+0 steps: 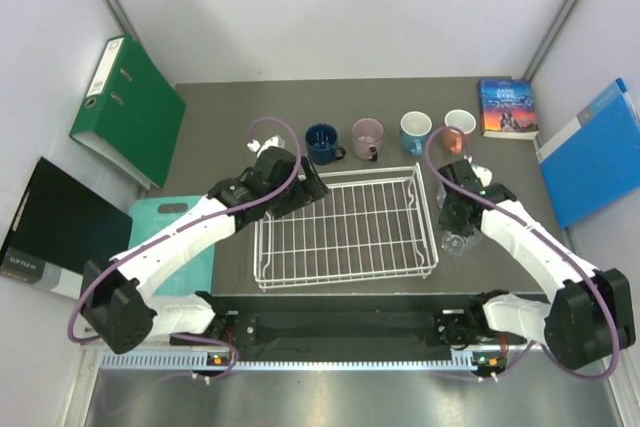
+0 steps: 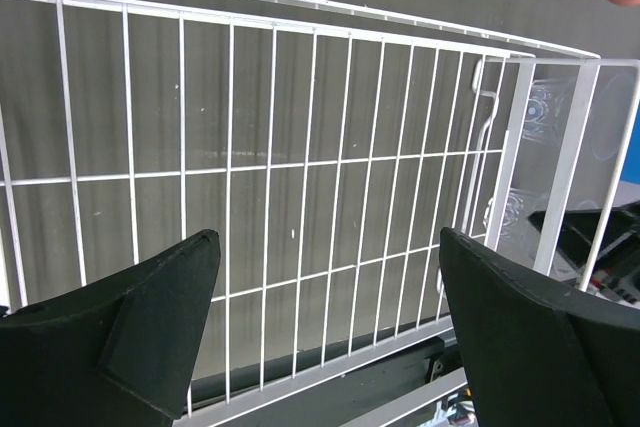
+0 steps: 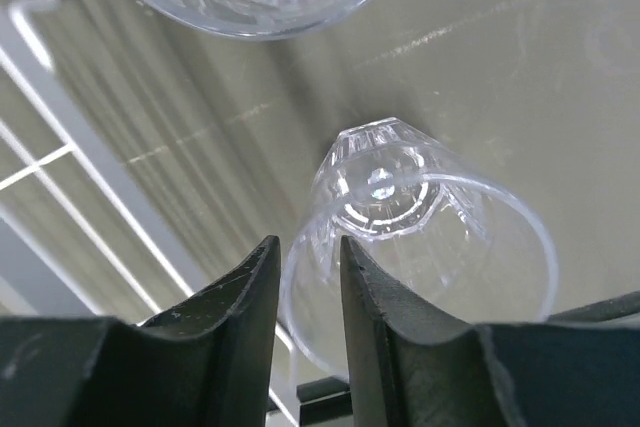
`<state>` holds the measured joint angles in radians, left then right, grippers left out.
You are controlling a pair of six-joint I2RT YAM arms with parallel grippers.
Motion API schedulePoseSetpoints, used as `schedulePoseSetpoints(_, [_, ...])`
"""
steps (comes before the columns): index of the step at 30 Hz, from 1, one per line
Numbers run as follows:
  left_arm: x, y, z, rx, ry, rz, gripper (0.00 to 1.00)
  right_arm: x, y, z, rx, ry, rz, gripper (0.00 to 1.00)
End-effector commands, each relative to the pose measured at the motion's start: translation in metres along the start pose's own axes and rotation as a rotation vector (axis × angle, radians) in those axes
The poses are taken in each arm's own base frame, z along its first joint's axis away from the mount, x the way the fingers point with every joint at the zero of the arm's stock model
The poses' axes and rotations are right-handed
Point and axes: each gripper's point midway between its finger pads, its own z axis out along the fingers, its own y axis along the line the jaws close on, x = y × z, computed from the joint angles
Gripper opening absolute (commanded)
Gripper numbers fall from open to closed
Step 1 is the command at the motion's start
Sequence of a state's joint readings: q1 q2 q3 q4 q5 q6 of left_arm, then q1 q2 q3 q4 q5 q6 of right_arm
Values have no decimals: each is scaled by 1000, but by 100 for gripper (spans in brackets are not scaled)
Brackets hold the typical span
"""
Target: Unload the cups from the dish rack
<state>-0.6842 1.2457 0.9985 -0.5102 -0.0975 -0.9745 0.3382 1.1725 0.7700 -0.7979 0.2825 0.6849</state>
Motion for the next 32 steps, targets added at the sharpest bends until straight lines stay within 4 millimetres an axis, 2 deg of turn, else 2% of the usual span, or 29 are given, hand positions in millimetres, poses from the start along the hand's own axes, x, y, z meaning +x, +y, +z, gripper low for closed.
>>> schedulePoseSetpoints(1, [-10,-8,-6,16,-33,25,96,-48,12,-40,-51,-155,48,32])
schedulePoseSetpoints(3, [-13,-9,-8,19,-43,38,97,-57,14,-51,-60,-174,47,34])
schedulePoseSetpoints(4, [-14,-9,-9,19,-47,42,98,-69,18,-63,-80,-207,53,35])
schedulePoseSetpoints(7, [-15,-12,-11,28,-49,53,99,-85,23,-85,-115,-246,62,38])
schedulePoseSetpoints(14, [-16,-9,-12,11,-50,61,99,-100,25,-126,-181,-297,80,43])
schedulePoseSetpoints(16, [-15,-7,-13,1,-48,71,99,-103,24,-141,-225,-337,95,46])
schedulePoseSetpoints(17, [-15,-5,-12,-7,-48,76,99,-111,29,-150,-274,-386,113,48])
schedulePoseSetpoints(18, [-18,-3,-12,-20,-58,86,99,-115,27,-167,-335,-454,134,57])
schedulePoseSetpoints(19, [-17,1,-12,-40,-51,96,99,-112,30,-169,-378,-472,112,63])
schedulePoseSetpoints(20, [-17,3,-12,-55,-51,103,99,-116,33,-180,-434,-525,118,69])
schedulePoseSetpoints(21, [-20,5,-12,-74,-63,121,99,-126,34,-206,-529,-631,143,80])
schedulePoseSetpoints(23, [-20,12,-13,-119,-67,146,99,-125,36,-216,-602,-705,124,99])
schedulePoseSetpoints(24, [-23,14,-12,-144,-85,175,99,-130,33,-235,-653,-782,144,99])
schedulePoseSetpoints(27, [-23,20,-15,-205,-94,233,99,-132,27,-242,-662,-855,116,100])
schedulePoseSetpoints(28, [-26,23,-16,-238,-116,247,99,-133,26,-242,-649,-871,101,100])
schedulePoseSetpoints(29, [-21,27,-18,-272,-107,278,98,-133,26,-242,-645,-877,90,100])
schedulePoseSetpoints(31, [-25,28,-19,-317,-129,312,98,-134,25,-240,-635,-891,81,100])
schedulePoseSetpoints(32, [-21,28,-21,-328,-114,334,99,-134,25,-241,-634,-899,76,100])
